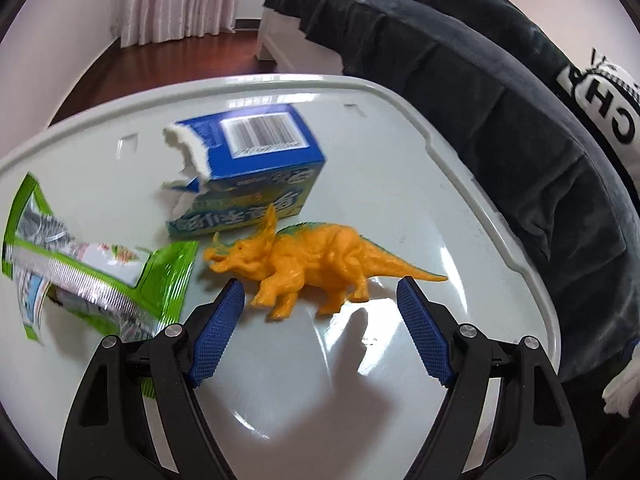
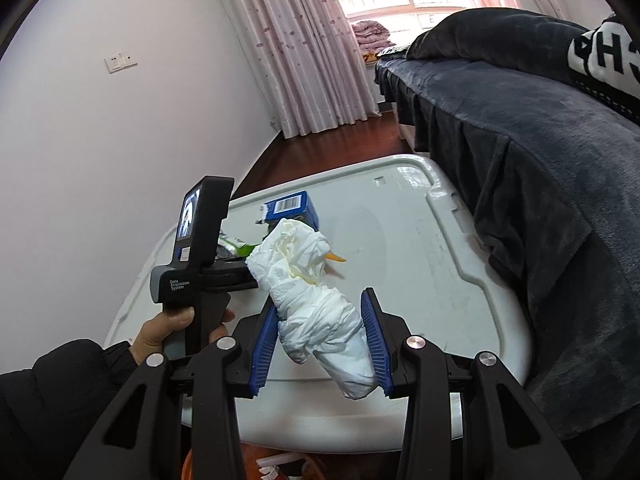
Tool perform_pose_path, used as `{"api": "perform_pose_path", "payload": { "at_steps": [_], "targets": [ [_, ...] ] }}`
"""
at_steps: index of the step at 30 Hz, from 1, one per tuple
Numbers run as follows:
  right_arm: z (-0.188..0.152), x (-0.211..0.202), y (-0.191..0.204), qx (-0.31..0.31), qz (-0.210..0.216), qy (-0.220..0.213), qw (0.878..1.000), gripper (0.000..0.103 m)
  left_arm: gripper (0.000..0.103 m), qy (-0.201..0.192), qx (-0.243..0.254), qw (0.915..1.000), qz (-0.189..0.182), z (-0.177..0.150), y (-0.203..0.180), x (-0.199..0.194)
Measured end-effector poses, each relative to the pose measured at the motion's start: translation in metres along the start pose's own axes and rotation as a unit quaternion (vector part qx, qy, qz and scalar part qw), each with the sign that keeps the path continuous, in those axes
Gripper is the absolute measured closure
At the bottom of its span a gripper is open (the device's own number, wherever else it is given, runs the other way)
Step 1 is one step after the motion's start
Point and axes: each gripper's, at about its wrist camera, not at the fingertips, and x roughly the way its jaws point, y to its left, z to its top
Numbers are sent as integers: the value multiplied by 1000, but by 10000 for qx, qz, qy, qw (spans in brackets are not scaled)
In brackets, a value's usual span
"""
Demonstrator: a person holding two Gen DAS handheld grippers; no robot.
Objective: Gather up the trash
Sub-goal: 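Grasp the orange toy dinosaur with the left tool while the right tool holds the tissue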
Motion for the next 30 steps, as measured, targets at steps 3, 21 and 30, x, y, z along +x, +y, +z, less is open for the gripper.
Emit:
{"api": "perform_pose_path", "payload": {
  "at_steps": [3,21,30],
  "targets": [
    [0,-2,0,17,30,-41,10000,62,26,98,-88,9999,75,-2,0,2],
    [3,-24,-14,304,40,-437,9986,62,26,-309,-2192,9713,875,6,-19,5],
    [2,-29,-18,420,176,-456,9979,62,21,-425,-2655,9500,1587,20,-8,18]
  ]
}}
